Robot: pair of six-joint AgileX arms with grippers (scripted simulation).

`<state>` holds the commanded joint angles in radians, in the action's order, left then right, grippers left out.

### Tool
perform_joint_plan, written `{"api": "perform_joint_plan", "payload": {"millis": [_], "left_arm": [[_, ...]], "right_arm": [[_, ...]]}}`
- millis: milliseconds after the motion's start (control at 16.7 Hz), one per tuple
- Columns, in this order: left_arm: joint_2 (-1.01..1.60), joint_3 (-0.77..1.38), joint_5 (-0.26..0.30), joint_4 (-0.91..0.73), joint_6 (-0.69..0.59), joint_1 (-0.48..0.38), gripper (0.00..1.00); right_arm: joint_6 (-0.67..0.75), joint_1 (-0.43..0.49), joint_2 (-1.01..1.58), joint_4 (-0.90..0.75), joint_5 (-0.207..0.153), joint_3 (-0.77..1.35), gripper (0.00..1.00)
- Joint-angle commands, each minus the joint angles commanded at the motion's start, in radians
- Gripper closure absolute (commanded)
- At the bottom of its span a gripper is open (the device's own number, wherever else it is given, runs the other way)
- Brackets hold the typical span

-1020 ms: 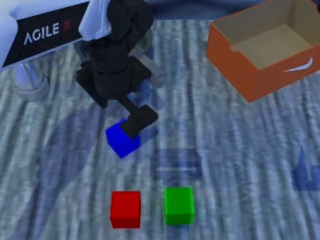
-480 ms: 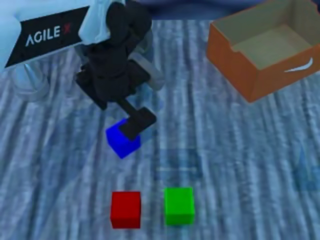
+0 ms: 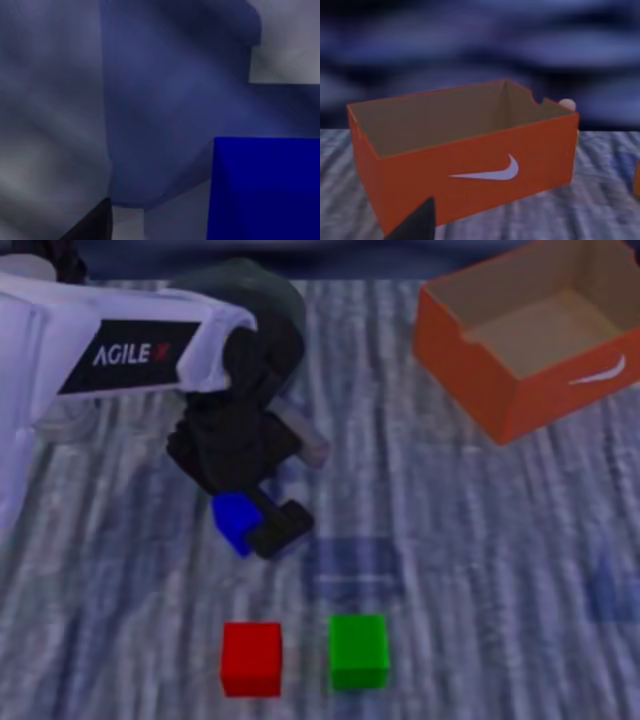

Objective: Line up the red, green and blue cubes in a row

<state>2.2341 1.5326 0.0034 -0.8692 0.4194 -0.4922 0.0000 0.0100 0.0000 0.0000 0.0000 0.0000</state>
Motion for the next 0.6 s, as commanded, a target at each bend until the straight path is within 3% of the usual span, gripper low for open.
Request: {"api": "perform_joint_plan", "payload": {"millis": [180,600], "left_arm": [[0.0,0.0,0.0,0.0,0.0,0.0,0.0],[0.0,0.0,0.0,0.0,0.0,0.0,0.53]], "right_arm": [[0.0,0.0,0.0,0.0,0.0,0.0,0.0],[0.0,0.0,0.0,0.0,0.0,0.0,0.0]]}}
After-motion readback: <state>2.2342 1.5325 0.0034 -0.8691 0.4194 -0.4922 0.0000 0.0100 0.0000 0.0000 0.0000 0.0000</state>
